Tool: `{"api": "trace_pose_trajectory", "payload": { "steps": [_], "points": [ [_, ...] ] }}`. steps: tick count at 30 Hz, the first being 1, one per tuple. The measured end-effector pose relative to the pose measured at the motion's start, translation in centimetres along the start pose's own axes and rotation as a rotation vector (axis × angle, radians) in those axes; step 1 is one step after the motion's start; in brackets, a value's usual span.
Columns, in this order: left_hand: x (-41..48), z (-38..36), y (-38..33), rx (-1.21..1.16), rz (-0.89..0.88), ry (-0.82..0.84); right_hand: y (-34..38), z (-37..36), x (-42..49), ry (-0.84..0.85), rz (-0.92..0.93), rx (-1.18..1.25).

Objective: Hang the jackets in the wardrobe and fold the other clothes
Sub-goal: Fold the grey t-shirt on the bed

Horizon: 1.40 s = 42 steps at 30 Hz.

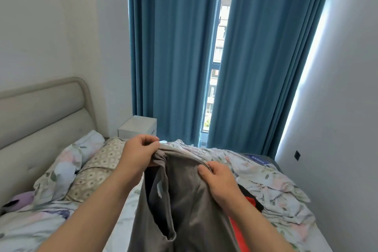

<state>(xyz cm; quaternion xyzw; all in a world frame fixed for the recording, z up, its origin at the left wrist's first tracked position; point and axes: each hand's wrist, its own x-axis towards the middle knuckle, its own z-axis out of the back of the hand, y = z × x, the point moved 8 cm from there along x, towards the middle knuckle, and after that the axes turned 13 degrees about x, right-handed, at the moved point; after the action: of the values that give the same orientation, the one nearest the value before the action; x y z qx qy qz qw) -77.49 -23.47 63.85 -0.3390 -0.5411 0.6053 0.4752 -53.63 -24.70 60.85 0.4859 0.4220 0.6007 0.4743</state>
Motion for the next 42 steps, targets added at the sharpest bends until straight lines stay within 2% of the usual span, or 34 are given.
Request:
{"api": "trace_pose_trajectory", "payload": {
  "steps": [4,7,11,13,14,16,18,20,23,28,32,35,38,40,42],
  "points": [
    [1.8,2.6,-3.6,-0.044,-0.088,0.001,5.6,-0.5,2.8,0.052,0.052,0.084],
    [2.4,3.7,-5.6,-0.06,-0.12,0.079,9.0,-1.4,4.2,0.105,0.07,0.103],
    [2.5,5.3,-8.2,0.008,-0.222,0.15,11.6,-4.2,4.0,0.389,0.028,0.082],
    [1.9,5.2,-9.7,0.008,-0.262,0.247,11.9,-5.5,3.8,0.516,-0.008,0.184],
    [1.5,5.2,-10.6,0.008,-0.28,0.285,11.8,-5.9,3.9,0.523,-0.034,0.253],
    [0.5,5.1,-12.2,0.015,-0.293,0.34,11.4,-6.7,4.5,0.454,-0.045,0.299],
    [-0.8,4.7,-13.9,0.057,-0.328,0.397,11.2,-8.1,4.5,0.406,0.0,0.2],
    [-2.2,3.9,-15.6,0.126,-0.393,0.455,11.3,-10.5,3.7,0.5,0.024,0.176],
    [-3.9,3.0,-17.1,0.316,-0.488,0.493,11.4,-14.1,2.0,0.685,-0.006,0.271],
    [-5.5,3.7,-17.2,0.458,-0.526,0.532,10.3,-15.6,0.3,0.787,-0.09,0.378],
    [-6.3,5.7,-17.2,0.584,-0.523,0.474,9.8,-15.1,-0.4,0.821,-0.169,0.455],
    [-6.0,7.6,-17.7,0.972,-0.616,0.29,9.6,-14.2,-0.5,0.779,-0.174,0.416],
    [-5.2,10.0,-17.4,1.351,-0.593,0.03,10.6,-12.7,-0.7,0.733,-0.12,0.416],
    [-5.2,10.8,-17.1,1.411,-0.569,-0.097,11.9,-11.8,-1.3,0.719,-0.056,0.395],
    [-5.3,11.1,-17.2,1.354,-0.569,-0.204,13.2,-11.2,-2.0,0.708,0.009,0.388]
  ]
}}
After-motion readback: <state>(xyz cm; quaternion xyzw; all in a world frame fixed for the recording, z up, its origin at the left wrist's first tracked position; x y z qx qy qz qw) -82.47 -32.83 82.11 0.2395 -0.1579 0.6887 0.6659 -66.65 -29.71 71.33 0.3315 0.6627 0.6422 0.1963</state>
